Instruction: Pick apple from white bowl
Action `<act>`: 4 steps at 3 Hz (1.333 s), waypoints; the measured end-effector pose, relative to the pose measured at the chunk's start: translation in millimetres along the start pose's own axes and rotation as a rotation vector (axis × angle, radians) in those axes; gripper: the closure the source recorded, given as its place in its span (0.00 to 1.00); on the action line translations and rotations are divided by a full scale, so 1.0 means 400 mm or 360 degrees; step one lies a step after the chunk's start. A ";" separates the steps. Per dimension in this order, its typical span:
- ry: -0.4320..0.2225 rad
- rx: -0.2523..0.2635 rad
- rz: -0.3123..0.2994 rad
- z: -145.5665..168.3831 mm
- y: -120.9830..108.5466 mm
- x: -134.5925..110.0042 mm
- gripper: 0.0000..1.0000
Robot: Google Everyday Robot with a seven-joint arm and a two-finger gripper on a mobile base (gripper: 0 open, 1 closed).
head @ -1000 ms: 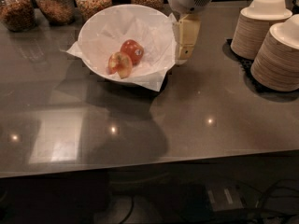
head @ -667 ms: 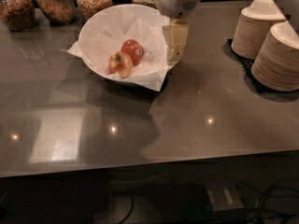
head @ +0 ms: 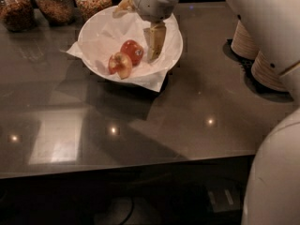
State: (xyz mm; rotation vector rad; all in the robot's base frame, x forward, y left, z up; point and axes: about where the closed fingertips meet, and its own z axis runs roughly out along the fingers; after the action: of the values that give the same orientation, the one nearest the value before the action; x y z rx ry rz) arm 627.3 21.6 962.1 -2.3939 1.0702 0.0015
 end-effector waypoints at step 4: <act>-0.0217 -0.0092 -0.0126 0.152 -0.038 0.006 0.32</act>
Offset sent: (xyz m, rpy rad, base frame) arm 0.0268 0.0223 -0.0287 0.0320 0.0531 0.1380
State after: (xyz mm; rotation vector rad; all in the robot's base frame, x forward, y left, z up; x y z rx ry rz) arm 651.6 55.8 915.7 -2.4473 0.9242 0.1677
